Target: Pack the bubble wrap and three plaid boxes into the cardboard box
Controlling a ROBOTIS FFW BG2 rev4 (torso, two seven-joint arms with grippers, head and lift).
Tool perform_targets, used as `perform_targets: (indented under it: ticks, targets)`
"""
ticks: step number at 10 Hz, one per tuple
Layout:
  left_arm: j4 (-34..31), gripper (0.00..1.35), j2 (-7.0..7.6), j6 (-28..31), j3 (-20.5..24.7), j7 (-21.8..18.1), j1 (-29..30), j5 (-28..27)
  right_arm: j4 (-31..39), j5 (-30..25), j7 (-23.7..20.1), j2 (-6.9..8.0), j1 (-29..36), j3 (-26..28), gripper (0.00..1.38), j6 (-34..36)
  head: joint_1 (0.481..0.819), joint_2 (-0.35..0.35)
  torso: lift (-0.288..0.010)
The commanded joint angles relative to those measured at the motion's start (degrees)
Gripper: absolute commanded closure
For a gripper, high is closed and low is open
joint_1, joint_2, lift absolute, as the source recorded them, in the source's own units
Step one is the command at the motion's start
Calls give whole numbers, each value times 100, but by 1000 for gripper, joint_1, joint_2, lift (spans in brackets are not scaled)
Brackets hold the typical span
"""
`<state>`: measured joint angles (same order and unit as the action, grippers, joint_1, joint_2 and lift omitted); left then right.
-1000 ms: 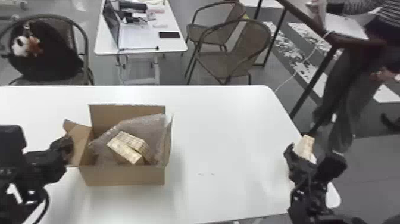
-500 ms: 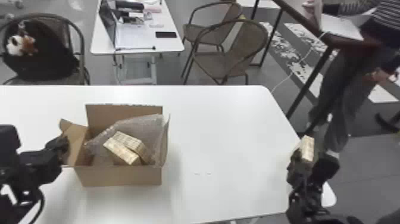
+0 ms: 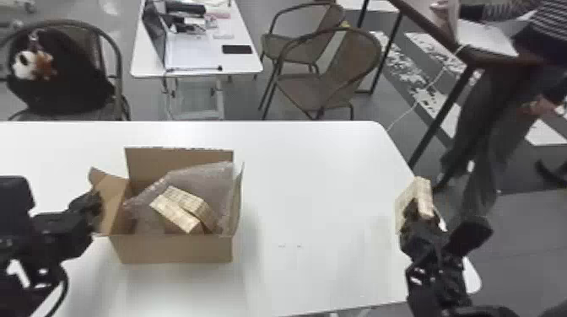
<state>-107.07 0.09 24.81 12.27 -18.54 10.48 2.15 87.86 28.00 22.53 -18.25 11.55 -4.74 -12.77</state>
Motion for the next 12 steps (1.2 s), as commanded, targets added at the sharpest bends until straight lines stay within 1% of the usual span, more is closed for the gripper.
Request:
perform_targets:
  ticks: [1,2,3,5,6,7,8,9,10,11,12]
  targets:
    - [2,1214,-24,-2,30,0,15,-4,1093,408,-618,-29,93,0,1042,952,695,-114,-92]
    - [2,1214,-24,-2,12,0,-2,-21,1559,628,-1163,-29,-92,-27,1044,1593,695,-87,-92]
    - [10,1214,-24,-2,-14,0,-20,-21,1778,988,-1603,-38,-391,-158,1044,2042,695,-32,-92]
    - [37,1214,-24,15,-49,0,-46,-39,2024,1647,-2069,-47,-979,-501,1044,2789,695,63,-92]
    - [46,1214,-24,33,-67,0,-64,-56,1998,1805,-2332,-64,-1357,-782,1044,3000,695,84,-92]
    - [54,1214,-24,42,-93,0,-72,-56,1884,1999,-2534,-108,-1762,-1152,1044,3123,695,125,-92]
    - [72,1214,-24,42,-120,0,-99,-65,1778,2043,-2737,-117,-2122,-1459,1044,3325,695,165,-92]
    - [81,1214,-24,51,-163,0,-125,-91,1585,2271,-2912,-108,-2412,-1749,1042,3474,695,201,-92]
    - [89,1214,-24,59,-163,0,-125,-100,1312,2509,-3202,-38,-2658,-1934,1042,3676,691,232,-92]
    - [89,1214,-24,68,-172,0,-134,-109,987,2640,-3615,155,-2816,-1969,1044,3984,690,248,-92]
    - [89,1214,-24,68,-181,0,-143,-109,565,2948,-3949,313,-2948,-2013,1044,4256,693,275,-92]
